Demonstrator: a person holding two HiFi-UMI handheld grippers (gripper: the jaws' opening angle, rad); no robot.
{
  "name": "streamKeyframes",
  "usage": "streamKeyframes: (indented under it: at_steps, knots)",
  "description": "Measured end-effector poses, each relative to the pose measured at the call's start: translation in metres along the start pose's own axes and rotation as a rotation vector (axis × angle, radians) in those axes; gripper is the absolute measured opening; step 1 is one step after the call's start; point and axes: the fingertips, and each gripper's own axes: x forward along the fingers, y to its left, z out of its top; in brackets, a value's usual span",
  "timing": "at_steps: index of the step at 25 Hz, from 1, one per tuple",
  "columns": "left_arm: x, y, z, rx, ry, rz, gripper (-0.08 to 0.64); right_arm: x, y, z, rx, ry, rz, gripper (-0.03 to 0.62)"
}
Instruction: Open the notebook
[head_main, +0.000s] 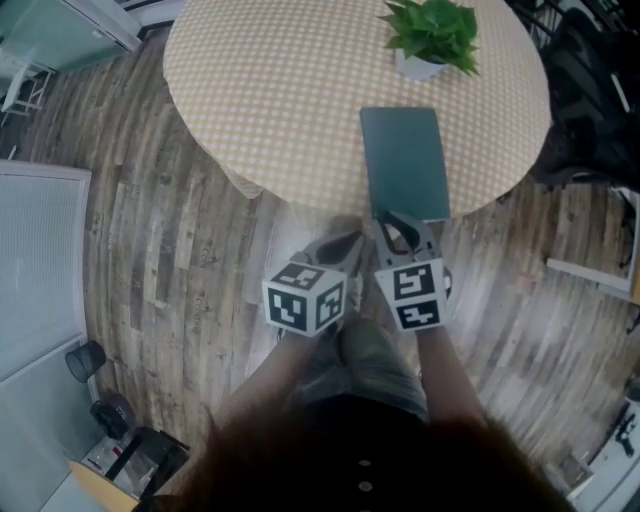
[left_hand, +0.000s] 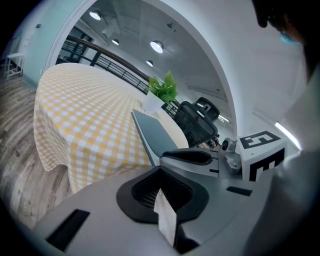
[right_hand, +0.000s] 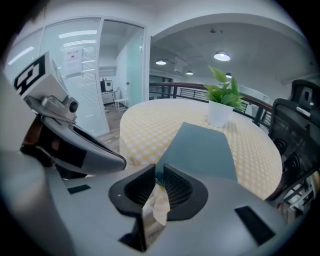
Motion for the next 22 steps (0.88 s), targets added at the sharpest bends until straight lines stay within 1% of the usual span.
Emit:
streamKeyframes:
  at_steps: [6, 12, 17, 22]
  knots:
    - [-0.010, -0.002, 0.006, 0.035, 0.001, -0.018, 0.011, -0.006, -0.003, 0.004, 0.085, -0.047, -0.048, 0.046]
    - [-0.014, -0.011, 0.008, 0.080, 0.017, -0.044, 0.011, -0.017, -0.009, 0.010, 0.164, -0.105, -0.057, 0.035]
    - [-0.011, -0.023, 0.011, 0.097, 0.018, -0.053, 0.011, -0.028, -0.016, 0.017, 0.234, -0.161, -0.025, 0.029]
    - [-0.005, -0.028, 0.022, 0.117, -0.003, -0.027, 0.011, -0.039, -0.023, 0.023, 0.287, -0.221, 0.039, 0.025]
